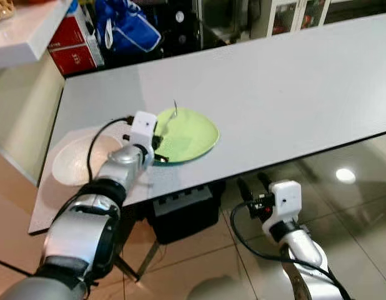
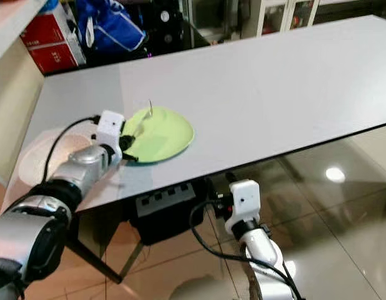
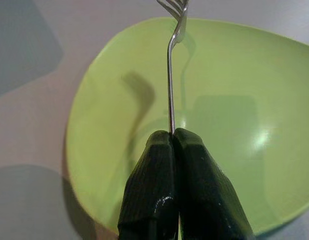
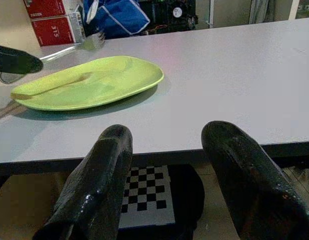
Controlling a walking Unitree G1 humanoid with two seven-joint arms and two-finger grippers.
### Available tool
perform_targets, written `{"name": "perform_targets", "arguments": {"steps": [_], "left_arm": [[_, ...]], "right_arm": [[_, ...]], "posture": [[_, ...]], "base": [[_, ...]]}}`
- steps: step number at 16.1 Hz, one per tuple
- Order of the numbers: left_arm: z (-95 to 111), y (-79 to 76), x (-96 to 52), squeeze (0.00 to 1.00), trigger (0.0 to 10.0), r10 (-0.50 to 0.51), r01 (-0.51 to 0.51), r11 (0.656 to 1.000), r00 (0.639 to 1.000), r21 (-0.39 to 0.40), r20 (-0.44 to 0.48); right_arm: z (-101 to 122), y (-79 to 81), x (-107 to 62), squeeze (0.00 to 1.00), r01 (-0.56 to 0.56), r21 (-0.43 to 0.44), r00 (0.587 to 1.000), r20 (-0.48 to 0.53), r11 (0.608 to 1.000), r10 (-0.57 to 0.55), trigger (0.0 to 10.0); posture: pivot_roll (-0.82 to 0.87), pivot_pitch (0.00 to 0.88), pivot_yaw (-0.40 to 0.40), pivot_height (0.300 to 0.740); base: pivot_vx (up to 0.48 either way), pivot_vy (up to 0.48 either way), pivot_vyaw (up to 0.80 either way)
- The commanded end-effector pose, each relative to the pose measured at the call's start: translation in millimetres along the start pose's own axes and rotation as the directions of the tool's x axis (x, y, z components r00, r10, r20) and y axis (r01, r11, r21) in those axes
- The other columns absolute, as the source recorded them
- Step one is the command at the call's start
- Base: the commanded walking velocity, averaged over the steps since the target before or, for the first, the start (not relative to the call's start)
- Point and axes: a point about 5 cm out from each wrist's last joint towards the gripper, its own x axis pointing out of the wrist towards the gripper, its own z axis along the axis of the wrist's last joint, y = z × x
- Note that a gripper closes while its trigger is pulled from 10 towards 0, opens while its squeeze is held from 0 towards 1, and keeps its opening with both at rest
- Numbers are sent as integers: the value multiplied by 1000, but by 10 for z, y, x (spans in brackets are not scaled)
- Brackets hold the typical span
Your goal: Setting the table
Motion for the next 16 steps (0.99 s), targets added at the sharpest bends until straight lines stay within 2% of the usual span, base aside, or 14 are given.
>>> {"name": "perform_targets", "arguments": {"steps": [1, 10, 12, 13, 16], "left_arm": [[83, 22, 5, 0, 0, 15, -15, 1000, 1000, 17, 20], [-10, -113, 41, 0, 0, -3, 4, 999, 1000, 43, -23], [-23, -166, 53, 0, 9412, -17, 19, 998, 999, 61, -38], [-29, -177, 56, 0, 10000, -19, 21, 998, 999, 61, -39], [-24, -197, 61, 0, 10000, -20, 23, 998, 999, 63, -40]], "right_arm": [[-11, 10, -11, 0, 1, -1, 1000, 1, 1000, -1, 10000], [-61, 3, -57, 0, 2, -1, 1000, -8, 1000, -2, 10000], [-6, 19, -47, 0, 1, -3, 1000, 4, 1000, -1, 10000], [11, 27, -44, 0, 1, -2, 1000, 7, 1000, -1, 10000], [29, 44, -37, 0, 4, 0, 1000, 8, 1000, -4, 10000]], "posture": [[-49, 0, 138, 740], [-63, 0, 137, 740], [-65, 0, 139, 740], [-66, 0, 141, 740], [-69, 0, 145, 740]], "base": [[0, 0, 0], [0, 0, 0], [0, 0, 0], [0, 0, 0], [0, 0, 0]]}}
